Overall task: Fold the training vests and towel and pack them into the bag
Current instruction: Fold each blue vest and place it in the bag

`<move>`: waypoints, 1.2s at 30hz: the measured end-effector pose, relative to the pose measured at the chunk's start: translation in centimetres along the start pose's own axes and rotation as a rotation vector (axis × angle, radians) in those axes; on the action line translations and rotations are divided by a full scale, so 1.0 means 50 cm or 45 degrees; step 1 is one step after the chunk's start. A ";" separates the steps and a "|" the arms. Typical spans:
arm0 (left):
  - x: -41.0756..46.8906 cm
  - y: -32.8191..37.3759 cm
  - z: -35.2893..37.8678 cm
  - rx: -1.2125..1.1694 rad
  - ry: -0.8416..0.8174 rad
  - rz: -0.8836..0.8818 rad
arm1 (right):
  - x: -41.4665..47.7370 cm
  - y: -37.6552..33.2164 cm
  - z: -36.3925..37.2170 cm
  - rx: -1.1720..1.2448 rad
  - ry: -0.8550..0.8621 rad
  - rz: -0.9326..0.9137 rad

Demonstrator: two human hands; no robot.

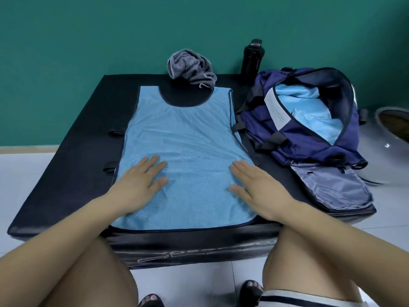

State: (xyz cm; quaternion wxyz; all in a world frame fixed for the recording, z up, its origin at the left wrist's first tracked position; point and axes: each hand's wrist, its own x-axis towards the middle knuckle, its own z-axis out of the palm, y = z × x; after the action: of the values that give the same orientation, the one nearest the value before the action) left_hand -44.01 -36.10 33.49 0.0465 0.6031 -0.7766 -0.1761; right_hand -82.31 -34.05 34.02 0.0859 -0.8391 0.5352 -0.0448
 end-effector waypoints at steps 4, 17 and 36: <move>-0.008 0.131 0.030 -0.065 0.208 0.071 | -0.044 0.008 -0.018 0.144 0.481 0.246; -0.037 0.393 0.163 -0.116 0.336 0.521 | -0.044 0.001 0.003 0.486 0.347 0.538; -0.039 0.285 0.034 -1.229 0.387 -0.360 | -0.056 -0.018 -0.019 0.729 0.310 0.523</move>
State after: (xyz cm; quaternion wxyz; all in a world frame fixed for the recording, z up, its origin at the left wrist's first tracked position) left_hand -57.10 -30.88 36.89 0.4070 0.6308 -0.5026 -0.4287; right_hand -82.88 -31.24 35.18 0.2598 -0.6448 0.6646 -0.2741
